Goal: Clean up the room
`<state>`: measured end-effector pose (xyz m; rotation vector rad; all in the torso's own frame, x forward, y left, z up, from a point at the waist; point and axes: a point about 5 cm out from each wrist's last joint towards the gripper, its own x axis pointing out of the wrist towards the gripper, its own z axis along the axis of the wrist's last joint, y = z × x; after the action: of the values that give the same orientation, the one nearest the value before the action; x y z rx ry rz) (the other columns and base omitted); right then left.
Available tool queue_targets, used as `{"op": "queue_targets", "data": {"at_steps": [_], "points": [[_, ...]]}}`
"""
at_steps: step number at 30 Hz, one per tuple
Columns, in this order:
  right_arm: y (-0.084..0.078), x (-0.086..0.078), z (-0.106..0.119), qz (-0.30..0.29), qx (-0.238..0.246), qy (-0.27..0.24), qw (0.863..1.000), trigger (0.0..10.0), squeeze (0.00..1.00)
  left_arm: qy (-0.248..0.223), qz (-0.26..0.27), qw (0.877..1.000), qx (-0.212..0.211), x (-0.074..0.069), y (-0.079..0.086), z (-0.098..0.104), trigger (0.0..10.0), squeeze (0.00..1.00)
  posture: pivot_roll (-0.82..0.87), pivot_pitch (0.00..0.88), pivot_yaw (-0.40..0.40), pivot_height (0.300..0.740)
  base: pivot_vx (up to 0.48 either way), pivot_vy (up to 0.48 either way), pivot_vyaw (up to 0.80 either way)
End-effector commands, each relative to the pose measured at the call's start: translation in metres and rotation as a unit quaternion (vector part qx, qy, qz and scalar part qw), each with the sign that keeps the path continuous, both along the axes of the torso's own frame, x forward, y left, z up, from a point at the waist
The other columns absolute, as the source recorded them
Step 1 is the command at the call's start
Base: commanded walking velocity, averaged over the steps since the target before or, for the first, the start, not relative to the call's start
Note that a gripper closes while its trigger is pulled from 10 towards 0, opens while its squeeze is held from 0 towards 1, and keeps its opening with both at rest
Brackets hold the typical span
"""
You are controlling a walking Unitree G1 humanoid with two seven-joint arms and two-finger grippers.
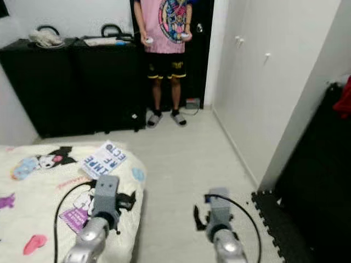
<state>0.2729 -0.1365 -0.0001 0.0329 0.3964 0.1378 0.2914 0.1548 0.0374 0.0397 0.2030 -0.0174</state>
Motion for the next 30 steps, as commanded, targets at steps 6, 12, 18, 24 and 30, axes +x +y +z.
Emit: {"op": "queue_targets", "data": {"at_steps": [6,12,18,24,30], "points": [[-0.0088,-0.0006,-0.0018,-0.010,-0.004,0.008,1.000,10.0,0.00,0.009,0.003,1.000,0.005,-0.0018,0.0004,-0.0035,10.0,0.00,-0.02,0.019,-0.026,0.740,0.000,0.000,0.00],[-0.0061,0.0000,-0.0015,-0.004,-0.002,0.008,1.000,10.0,0.00,0.010,0.006,1.000,0.007,-0.0021,0.0016,-0.0039,10.0,0.00,-0.02,0.019,-0.028,0.740,0.000,0.000,0.00],[-0.0051,0.0004,-0.0013,-0.001,-0.001,0.008,1.000,10.0,0.00,0.009,0.003,1.000,0.007,-0.0022,0.0011,-0.0040,10.0,0.00,-0.02,0.018,-0.027,0.740,0.000,0.000,0.00],[-0.0056,0.0011,-0.0008,0.000,-0.002,0.007,1.000,10.0,0.00,0.009,0.005,1.000,0.009,-0.0018,0.0008,-0.0038,10.0,0.00,-0.02,0.016,-0.026,0.740,0.000,0.000,0.00],[-0.0050,0.0010,-0.0003,0.002,-0.005,0.003,1.000,10.0,0.00,0.011,0.005,1.000,0.009,-0.0019,0.0004,-0.0041,10.0,0.00,-0.02,0.016,-0.026,0.740,0.000,0.000,0.00]]}}
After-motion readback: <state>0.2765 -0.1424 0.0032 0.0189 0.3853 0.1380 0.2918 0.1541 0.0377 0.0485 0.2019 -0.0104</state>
